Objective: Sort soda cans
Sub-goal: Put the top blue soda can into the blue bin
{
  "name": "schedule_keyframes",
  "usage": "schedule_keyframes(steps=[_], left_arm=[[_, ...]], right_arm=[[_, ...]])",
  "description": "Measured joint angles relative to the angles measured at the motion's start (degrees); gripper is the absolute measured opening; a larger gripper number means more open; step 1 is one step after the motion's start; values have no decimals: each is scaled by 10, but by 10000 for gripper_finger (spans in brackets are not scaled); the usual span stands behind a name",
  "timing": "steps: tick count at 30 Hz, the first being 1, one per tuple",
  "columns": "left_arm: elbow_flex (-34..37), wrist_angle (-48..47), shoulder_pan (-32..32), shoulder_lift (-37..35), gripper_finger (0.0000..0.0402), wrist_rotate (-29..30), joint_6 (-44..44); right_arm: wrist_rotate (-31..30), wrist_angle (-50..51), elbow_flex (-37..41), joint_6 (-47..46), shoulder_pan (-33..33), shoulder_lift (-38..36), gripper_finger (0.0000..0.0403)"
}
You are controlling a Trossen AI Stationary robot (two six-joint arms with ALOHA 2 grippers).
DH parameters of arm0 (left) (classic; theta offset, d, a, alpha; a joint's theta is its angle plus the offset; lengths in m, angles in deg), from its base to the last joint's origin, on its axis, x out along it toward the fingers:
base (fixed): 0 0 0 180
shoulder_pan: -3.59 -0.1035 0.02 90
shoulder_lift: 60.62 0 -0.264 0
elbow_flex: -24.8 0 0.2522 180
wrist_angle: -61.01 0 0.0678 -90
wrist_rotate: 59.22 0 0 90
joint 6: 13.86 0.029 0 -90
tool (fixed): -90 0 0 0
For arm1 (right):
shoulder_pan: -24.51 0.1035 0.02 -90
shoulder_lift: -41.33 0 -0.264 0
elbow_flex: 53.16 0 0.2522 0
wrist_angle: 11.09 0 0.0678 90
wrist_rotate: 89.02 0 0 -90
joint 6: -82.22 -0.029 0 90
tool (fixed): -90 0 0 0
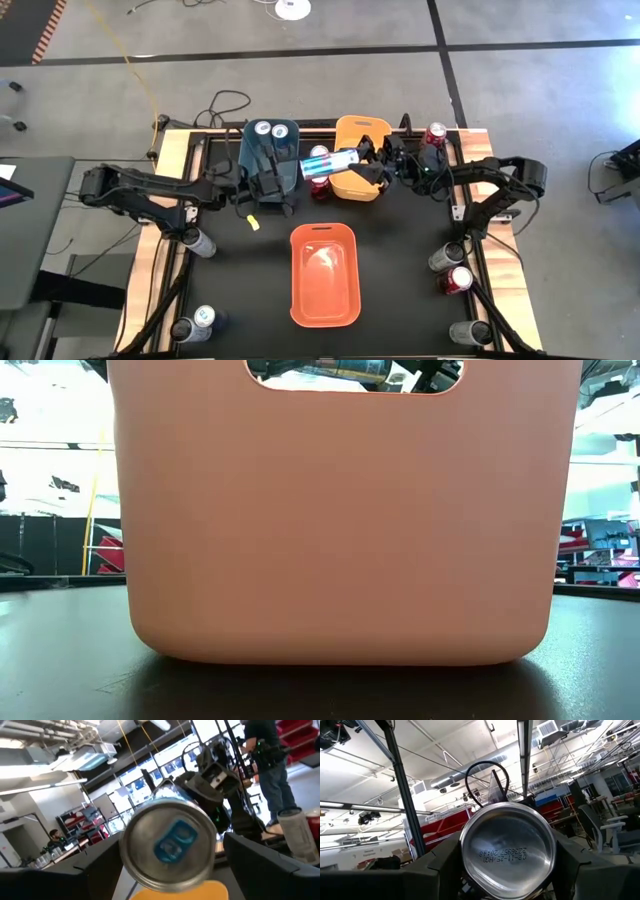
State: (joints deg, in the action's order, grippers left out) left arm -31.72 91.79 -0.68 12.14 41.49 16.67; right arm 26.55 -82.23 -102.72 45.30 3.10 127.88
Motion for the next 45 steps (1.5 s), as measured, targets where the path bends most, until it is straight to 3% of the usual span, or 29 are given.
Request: schedule_keyframes(steps=[13,18,24,27,30,32,35,39,45], left_arm=[[0,-1,-3,-6,229,-1,2],[0,-6,-3,-10,229,1,5],[0,-82,-2,-50,229,34,4],[-24,-171,-2,-80,229,74,-6],[-56,-289,-4,-105,229,153,-24],[-85,-377,-6,-115,229,213,-40],[-147,-542,-14,-128,229,257,-93],[-221,-758,-59,-125,229,261,-199],[-267,-913,-133,-100,229,240,-288]], right_arm=[[0,6,0,7,-1,0,225],[1,8,0,7,-1,0,233],[13,19,0,-8,-10,2,283],[11,16,0,-8,-20,1,311],[16,18,0,-16,-36,-1,330],[18,27,0,-31,-46,-2,339],[18,56,0,-36,-59,0,345],[27,71,0,-38,-69,-1,345],[27,72,0,-38,-70,0,345]])
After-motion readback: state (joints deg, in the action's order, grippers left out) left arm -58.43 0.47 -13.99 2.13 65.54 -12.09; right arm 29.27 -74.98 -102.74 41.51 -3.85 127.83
